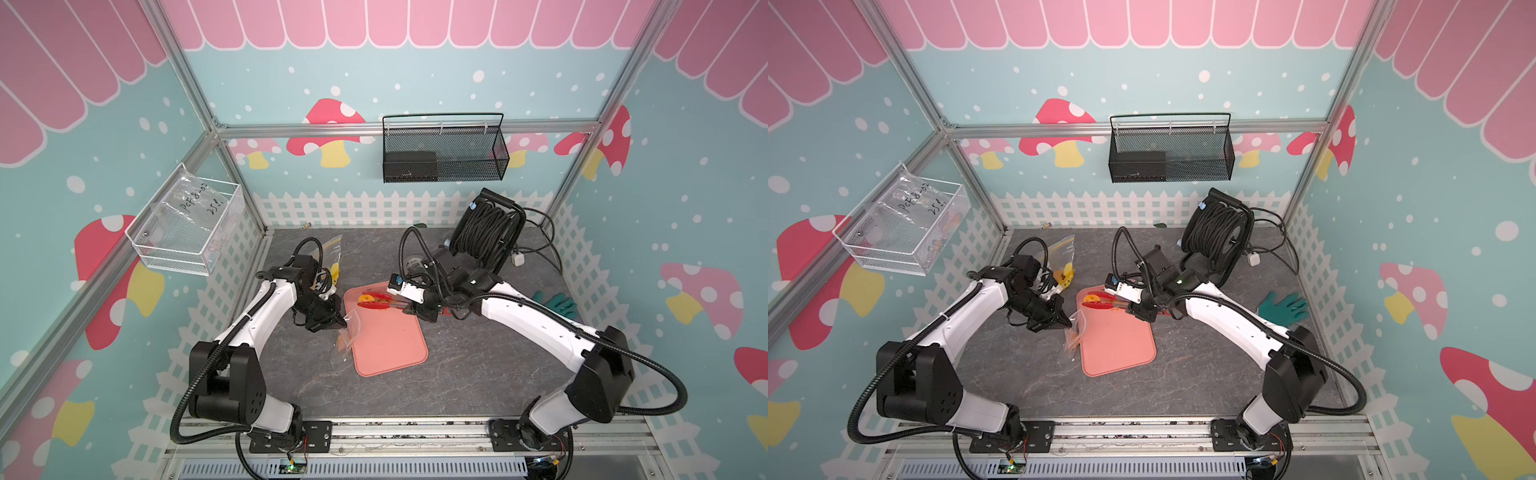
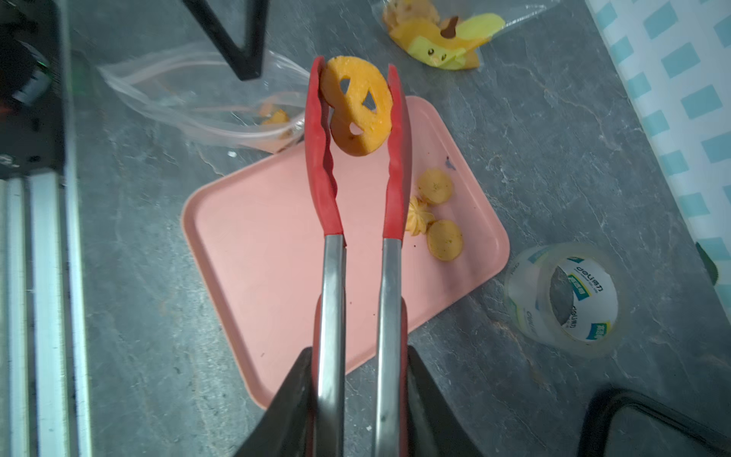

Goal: Put the cookies into a resealable bag to prevent moisture
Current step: Pick up the cookie from the tray, then place the cookie in the ziploc bag.

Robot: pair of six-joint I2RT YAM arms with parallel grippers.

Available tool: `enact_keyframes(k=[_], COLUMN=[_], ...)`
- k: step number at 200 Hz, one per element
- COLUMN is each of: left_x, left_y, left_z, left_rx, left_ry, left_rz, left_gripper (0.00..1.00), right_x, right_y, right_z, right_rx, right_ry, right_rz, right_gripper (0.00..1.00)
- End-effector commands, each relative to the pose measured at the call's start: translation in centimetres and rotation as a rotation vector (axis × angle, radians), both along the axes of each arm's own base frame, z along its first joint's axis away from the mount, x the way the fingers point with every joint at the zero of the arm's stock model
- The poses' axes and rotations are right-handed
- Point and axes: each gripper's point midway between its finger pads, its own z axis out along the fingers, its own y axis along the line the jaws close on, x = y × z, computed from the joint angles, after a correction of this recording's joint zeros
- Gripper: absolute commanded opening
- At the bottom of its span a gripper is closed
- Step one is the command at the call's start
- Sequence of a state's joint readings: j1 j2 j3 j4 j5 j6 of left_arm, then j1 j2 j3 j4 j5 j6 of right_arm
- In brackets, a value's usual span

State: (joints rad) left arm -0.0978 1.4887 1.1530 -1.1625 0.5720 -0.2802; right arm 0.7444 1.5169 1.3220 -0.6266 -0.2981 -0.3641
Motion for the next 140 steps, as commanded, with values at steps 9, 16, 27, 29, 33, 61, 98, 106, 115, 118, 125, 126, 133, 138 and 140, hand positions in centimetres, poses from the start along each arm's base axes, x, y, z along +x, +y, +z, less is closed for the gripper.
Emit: enact_keyframes(k=[9, 16, 27, 29, 33, 61, 98, 106, 115, 118, 125, 126, 133, 138, 140], left_x=[0.7, 0.8, 0.9, 0.9, 0.9, 0.6, 0.4, 0.4, 0.3, 0.4, 0.3, 0.3, 0.4, 0.4, 0.4], left_y=[0.3, 0.3, 0.2, 0.1, 0.1, 0.0, -0.1, -0.1, 0.0, 0.0, 0.1, 0.1, 0.1, 0.1, 0.1], left_z=[0.6, 0.7, 0.8, 0.9, 0.9, 1.2, 1.2, 1.2, 1.2, 1.3, 1.2, 1.2, 1.3, 1.3, 1.3], left_rx=[0.011, 0.006, 0.0, -0.001, -0.002, -0.015, -0.03, -0.029, -0.029, -0.03, -0.029, -0.029, -0.032, -0.033, -0.034], left_ry=[-0.027, -0.03, -0.031, -0.03, -0.032, -0.033, -0.027, -0.025, -0.024, -0.025, -0.025, -0.024, -0.026, -0.027, -0.026], left_rz=[-0.012, -0.011, -0.01, -0.01, -0.01, -0.007, 0.0, 0.003, 0.005, 0.007, 0.007, 0.008, 0.01, 0.01, 0.01], left_gripper=[0.0, 0.0, 0.0, 0.0, 0.0, 0.0, 0.0, 0.0, 0.0, 0.0, 0.0, 0.0, 0.0, 0.0, 0.0], right_x=[-3.4, -3.8, -4.1, -4.1, -4.0, -3.6, -3.4, -3.4, -3.4, -3.4, -3.5, -3.5, -3.5, -3.5, -3.5], right_y=[2.1, 2.6, 3.3, 3.4, 3.5, 4.3, 5.1, 5.2, 5.1, 5.1, 5.0, 5.0, 5.0, 5.0, 5.0], right_z=[1.9, 1.9, 1.5, 1.4, 1.2, -0.5, -1.4, -1.4, -1.7, -1.5, -1.5, -1.5, -1.3, -1.2, -1.1], right_rx=[0.189, 0.22, 0.248, 0.252, 0.255, 0.245, 0.247, 0.249, 0.242, 0.244, 0.241, 0.242, 0.245, 0.248, 0.25], right_ry=[0.121, 0.139, 0.163, 0.165, 0.171, 0.198, 0.217, 0.219, 0.221, 0.219, 0.218, 0.218, 0.212, 0.213, 0.21], right_rz=[0.083, 0.097, 0.113, 0.116, 0.117, 0.124, 0.148, 0.153, 0.154, 0.157, 0.157, 0.157, 0.159, 0.158, 0.157], right_gripper=[0.35, 0.35, 0.35, 0.35, 0.35, 0.37, 0.45, 0.46, 0.49, 0.5, 0.53, 0.54, 0.55, 0.56, 0.56])
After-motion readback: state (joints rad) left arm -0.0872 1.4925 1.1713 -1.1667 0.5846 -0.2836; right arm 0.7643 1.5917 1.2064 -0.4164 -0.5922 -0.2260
